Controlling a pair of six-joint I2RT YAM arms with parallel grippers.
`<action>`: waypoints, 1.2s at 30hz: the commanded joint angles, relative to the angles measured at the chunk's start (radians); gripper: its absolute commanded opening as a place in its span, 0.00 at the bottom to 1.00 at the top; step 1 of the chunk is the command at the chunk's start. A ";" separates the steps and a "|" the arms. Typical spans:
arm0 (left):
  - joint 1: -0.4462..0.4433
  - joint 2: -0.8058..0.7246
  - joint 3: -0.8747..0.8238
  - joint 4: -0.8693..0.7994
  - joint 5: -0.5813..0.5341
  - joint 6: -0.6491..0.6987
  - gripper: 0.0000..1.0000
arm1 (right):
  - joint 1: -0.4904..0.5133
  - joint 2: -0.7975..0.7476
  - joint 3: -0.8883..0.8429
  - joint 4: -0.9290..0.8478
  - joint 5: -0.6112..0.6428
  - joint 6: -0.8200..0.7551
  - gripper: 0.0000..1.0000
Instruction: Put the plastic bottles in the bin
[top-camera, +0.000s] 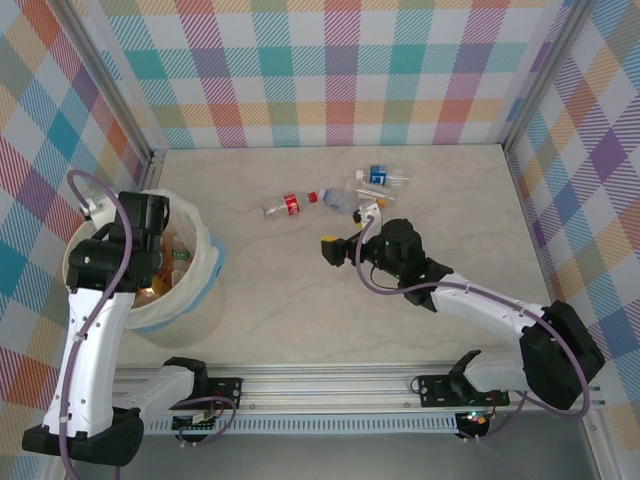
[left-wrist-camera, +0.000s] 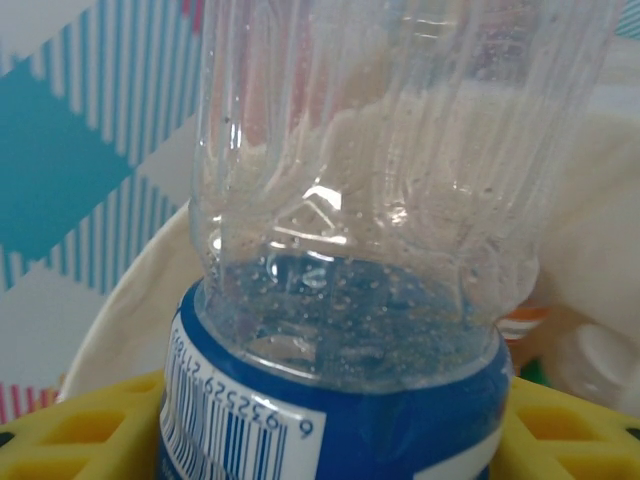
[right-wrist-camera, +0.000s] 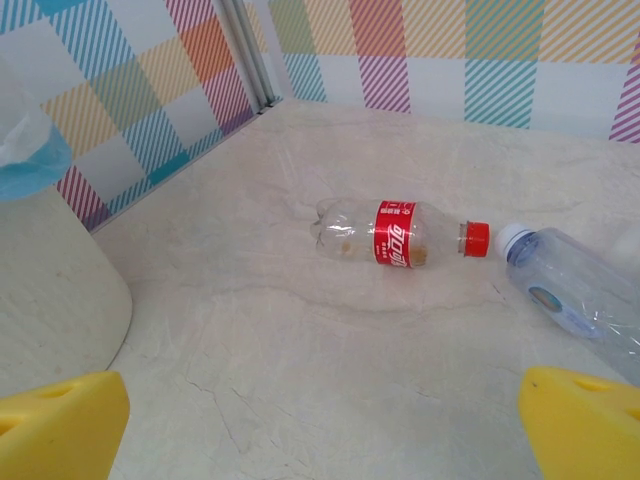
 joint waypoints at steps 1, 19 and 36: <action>0.036 -0.048 -0.057 -0.019 -0.080 -0.041 0.62 | -0.004 0.022 0.047 -0.002 -0.022 0.030 1.00; 0.038 -0.139 0.027 0.219 0.529 0.105 1.00 | -0.142 0.152 0.276 -0.441 -0.015 -0.136 1.00; -0.079 -0.086 -0.146 0.647 1.226 -0.030 1.00 | -0.388 0.545 0.611 -0.608 -0.250 -0.536 1.00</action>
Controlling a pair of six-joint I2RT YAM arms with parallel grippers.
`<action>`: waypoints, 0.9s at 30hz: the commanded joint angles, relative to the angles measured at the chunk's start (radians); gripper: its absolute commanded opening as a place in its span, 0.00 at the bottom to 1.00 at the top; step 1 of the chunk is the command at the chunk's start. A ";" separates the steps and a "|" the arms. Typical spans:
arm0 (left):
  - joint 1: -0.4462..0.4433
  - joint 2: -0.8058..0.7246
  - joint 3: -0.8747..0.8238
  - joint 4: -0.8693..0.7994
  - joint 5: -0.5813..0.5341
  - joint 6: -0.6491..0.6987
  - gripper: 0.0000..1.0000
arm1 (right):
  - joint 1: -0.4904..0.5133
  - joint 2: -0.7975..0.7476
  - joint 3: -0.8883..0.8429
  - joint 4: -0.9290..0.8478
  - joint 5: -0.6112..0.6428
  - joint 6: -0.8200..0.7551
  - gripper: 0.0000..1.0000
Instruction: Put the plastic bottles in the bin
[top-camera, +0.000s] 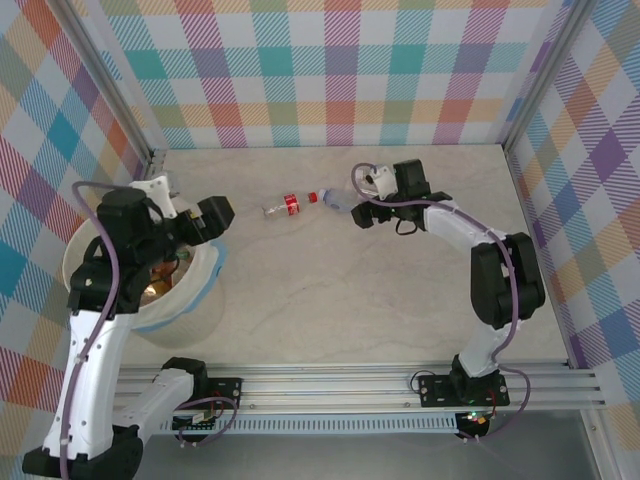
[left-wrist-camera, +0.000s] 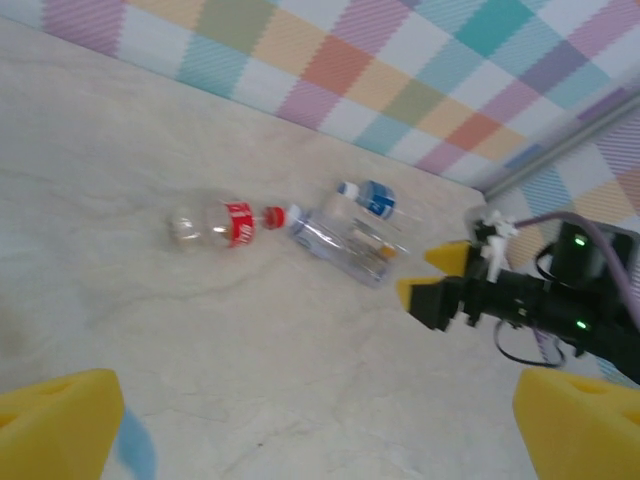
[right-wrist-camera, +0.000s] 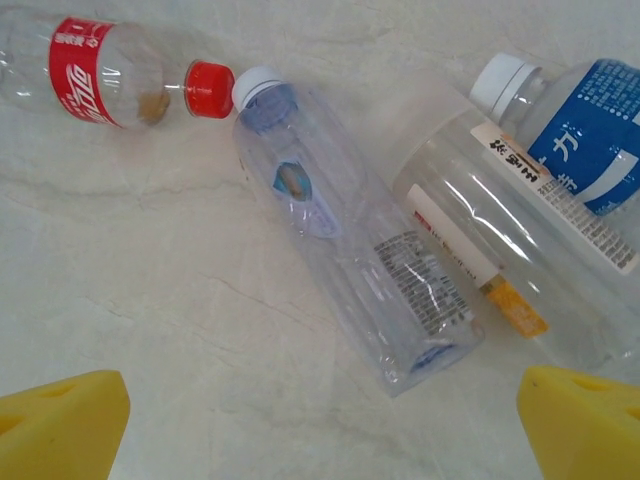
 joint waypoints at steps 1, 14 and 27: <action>-0.069 0.012 -0.025 0.119 0.095 -0.040 1.00 | -0.005 0.057 0.067 -0.026 -0.081 -0.150 1.00; -0.232 0.126 -0.054 0.204 0.027 -0.027 1.00 | -0.009 0.322 0.386 -0.238 -0.110 -0.287 0.96; -0.237 0.157 -0.072 0.215 0.006 -0.027 1.00 | 0.017 0.384 0.361 -0.227 0.069 -0.309 0.82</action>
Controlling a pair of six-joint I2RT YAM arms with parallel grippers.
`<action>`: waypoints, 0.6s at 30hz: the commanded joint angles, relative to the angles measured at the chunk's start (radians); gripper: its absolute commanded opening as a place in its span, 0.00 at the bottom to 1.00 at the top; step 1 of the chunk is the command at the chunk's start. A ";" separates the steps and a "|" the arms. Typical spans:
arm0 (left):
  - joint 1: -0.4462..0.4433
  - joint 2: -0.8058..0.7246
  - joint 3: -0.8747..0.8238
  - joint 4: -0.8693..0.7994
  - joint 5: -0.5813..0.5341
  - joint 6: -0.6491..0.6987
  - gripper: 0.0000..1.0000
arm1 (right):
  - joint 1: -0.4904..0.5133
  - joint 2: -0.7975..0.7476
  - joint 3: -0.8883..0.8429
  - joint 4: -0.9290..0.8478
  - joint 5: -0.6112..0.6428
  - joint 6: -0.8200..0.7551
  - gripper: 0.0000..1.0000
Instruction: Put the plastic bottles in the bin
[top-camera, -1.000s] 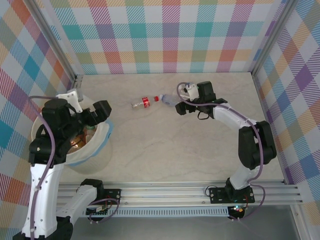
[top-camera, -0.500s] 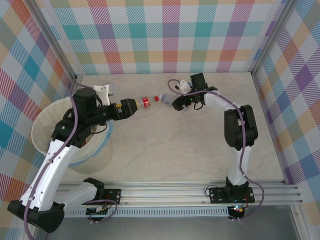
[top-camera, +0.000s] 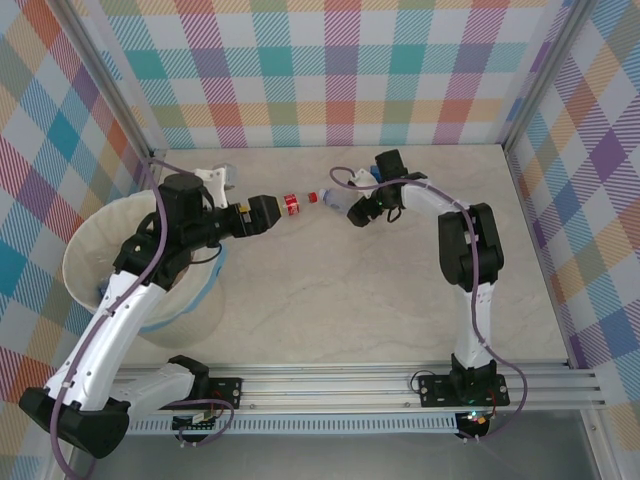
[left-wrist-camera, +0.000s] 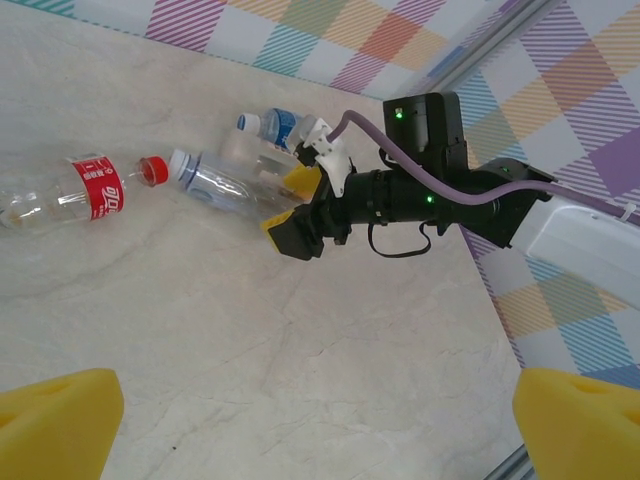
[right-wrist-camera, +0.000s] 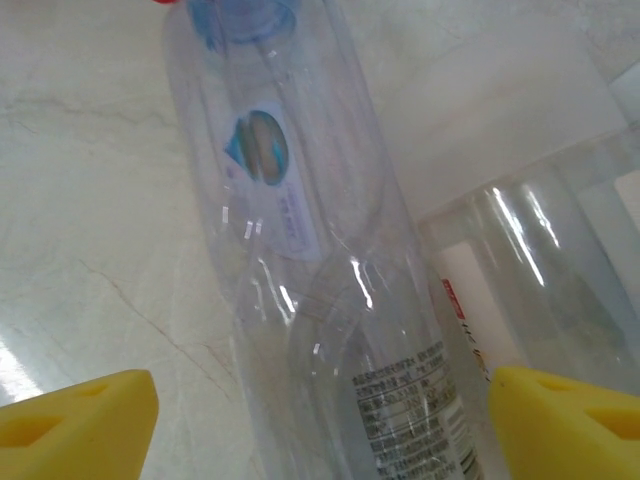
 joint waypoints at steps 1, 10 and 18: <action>-0.012 0.006 -0.020 0.029 -0.008 0.005 1.00 | 0.019 0.031 -0.003 -0.001 0.077 -0.023 0.80; -0.021 0.003 -0.049 0.074 0.026 0.000 1.00 | 0.052 -0.039 -0.117 0.106 0.148 0.024 0.58; -0.028 0.040 -0.071 0.134 0.027 -0.046 1.00 | 0.072 -0.325 -0.369 0.214 0.149 0.163 0.38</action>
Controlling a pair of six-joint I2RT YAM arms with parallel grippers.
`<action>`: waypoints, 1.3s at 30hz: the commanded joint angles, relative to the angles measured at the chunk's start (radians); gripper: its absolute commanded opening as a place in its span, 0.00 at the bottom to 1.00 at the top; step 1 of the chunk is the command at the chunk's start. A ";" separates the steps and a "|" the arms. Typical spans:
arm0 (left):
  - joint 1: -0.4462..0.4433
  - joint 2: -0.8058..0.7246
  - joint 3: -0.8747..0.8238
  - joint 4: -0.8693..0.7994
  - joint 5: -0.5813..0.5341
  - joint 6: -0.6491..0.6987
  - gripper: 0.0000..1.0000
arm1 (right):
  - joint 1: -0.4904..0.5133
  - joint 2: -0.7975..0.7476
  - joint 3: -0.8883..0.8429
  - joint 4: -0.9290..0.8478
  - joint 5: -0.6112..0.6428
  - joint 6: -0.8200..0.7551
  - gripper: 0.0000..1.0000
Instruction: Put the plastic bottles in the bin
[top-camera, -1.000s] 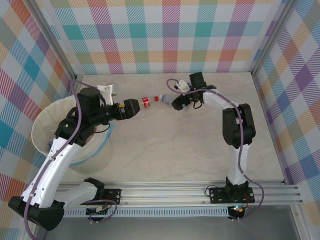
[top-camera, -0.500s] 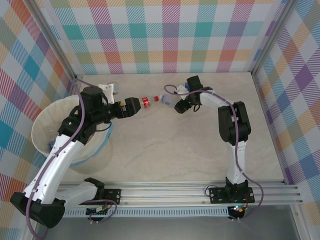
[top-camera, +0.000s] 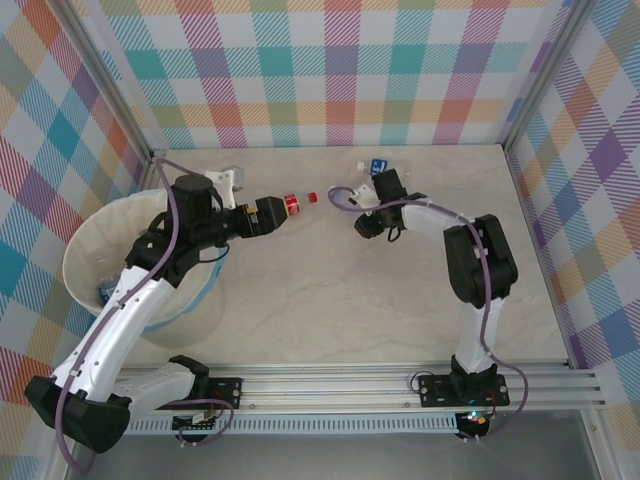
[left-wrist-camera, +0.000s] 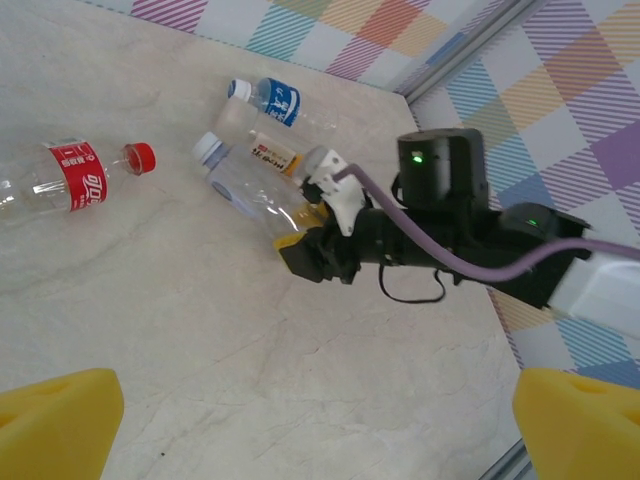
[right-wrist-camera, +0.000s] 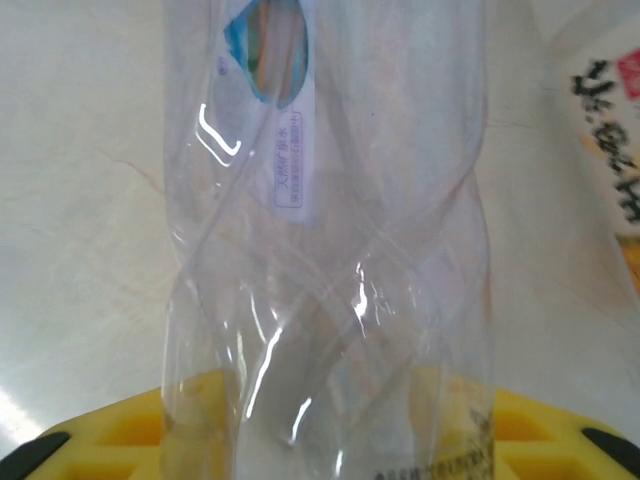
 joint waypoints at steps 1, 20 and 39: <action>-0.015 0.014 -0.014 0.057 0.002 -0.030 1.00 | 0.018 -0.155 -0.091 0.094 -0.002 0.088 0.36; -0.025 0.110 -0.082 0.406 0.237 -0.243 1.00 | 0.101 -0.723 -0.475 0.273 -0.512 0.446 0.31; -0.065 0.223 0.004 0.352 0.217 -0.261 0.20 | 0.214 -0.618 -0.400 0.354 -0.663 0.502 0.35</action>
